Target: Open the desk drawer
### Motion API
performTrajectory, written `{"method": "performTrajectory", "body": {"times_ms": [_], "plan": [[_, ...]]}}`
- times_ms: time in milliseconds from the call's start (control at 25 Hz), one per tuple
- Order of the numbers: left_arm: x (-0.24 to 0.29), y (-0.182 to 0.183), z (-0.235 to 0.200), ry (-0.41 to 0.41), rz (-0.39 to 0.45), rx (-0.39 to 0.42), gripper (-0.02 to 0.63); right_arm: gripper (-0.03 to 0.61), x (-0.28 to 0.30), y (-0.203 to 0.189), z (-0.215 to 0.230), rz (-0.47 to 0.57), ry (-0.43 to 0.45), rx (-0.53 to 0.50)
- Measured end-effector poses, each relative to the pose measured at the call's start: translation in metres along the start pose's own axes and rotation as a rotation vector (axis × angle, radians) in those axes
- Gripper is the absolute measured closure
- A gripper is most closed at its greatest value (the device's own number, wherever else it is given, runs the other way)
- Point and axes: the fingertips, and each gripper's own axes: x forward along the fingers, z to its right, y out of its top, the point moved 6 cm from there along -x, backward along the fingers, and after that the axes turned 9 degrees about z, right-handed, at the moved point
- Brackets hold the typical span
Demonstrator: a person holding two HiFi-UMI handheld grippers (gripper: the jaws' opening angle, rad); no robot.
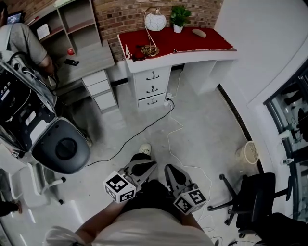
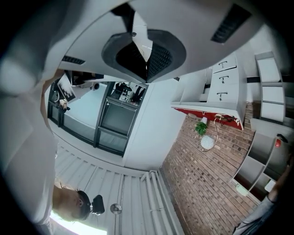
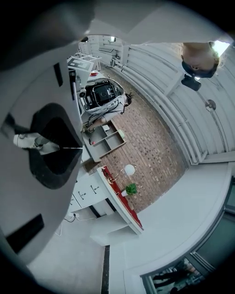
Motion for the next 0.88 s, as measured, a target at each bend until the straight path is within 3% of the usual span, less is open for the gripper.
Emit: {"method": "performTrajectory", "body": {"times_ms": [480, 880], "plan": [[0.027, 0.019, -0.033, -0.001, -0.001, -0.008, 0.604, 0.56, 0.033, 0.018, 0.011, -0.032, 0.01, -0.018], [0.07, 0.027, -0.081, -0.018, -0.02, 0.017, 0.604, 0.56, 0.077, 0.032, 0.054, -0.013, 0.01, -0.031]]}}
